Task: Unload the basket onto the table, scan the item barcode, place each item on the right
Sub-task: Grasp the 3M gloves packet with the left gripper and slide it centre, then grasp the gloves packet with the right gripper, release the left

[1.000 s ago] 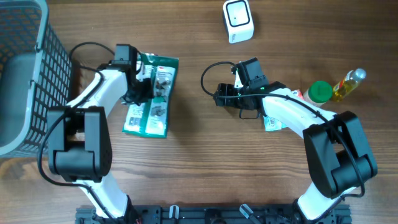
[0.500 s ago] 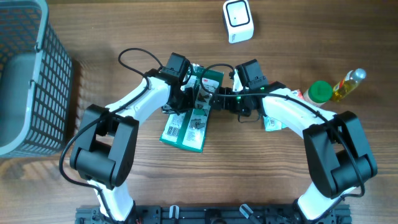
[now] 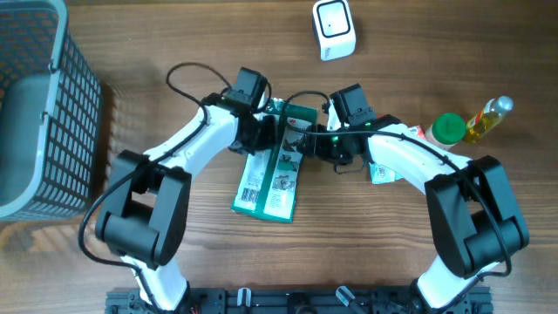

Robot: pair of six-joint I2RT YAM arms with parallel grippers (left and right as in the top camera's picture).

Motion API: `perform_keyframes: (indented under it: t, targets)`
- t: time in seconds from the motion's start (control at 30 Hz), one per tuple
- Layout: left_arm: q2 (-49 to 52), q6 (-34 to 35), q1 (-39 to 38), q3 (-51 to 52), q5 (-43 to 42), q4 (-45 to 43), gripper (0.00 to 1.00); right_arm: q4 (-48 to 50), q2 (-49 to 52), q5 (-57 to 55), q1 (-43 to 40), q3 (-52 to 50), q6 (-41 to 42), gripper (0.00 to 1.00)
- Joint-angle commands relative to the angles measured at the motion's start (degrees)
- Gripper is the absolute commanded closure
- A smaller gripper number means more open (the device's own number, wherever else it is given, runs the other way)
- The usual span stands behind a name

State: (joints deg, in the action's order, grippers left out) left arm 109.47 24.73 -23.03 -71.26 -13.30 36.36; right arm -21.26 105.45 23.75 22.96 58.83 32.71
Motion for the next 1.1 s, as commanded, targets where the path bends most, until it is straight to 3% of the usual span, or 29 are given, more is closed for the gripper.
perform_keyframes:
  t: [0.0, 0.1, 0.27, 0.43, 0.6, 0.7, 1.0, 1.07]
  targets:
    - [-0.39, -1.81, 0.04, -1.07, 7.45, -1.7, 0.94, -3.74, 1.07, 4.92, 0.13, -0.46, -3.56, 0.34]
    - [2.25, -1.79, 0.02, -1.01, 7.82, -2.34, 0.91, -7.06, 1.07, 7.67, 0.52, -0.48, -6.67, 0.36]
    - [6.45, -1.73, 0.0, -1.01, 7.82, -2.38, 0.96, -7.3, 1.07, 7.67, 3.87, -1.64, -5.51, 0.36]
    - [6.58, 1.75, 0.0, -1.01, 7.82, -0.44, 0.96, 1.22, 1.07, 7.72, 5.35, -7.15, 1.29, 0.37]
    - [6.6, 2.78, 0.0, -1.01, 7.82, 3.06, 0.95, 6.56, 1.07, 8.07, 5.38, -8.79, 6.1, 0.46]
    - [6.58, 2.78, 0.0, -1.01, 7.82, 3.06, 0.94, 9.33, 1.07, 8.85, 5.57, -10.56, 6.54, 0.51]
    - [6.58, 2.78, 0.0, -1.01, 7.82, 2.86, 0.92, 16.74, 1.07, 8.57, 9.66, -13.0, 10.93, 0.51]
    - [6.58, 2.75, 0.0, -1.01, 7.82, 2.91, 0.94, 19.08, 1.07, 3.48, 9.57, -12.98, 10.78, 0.59]
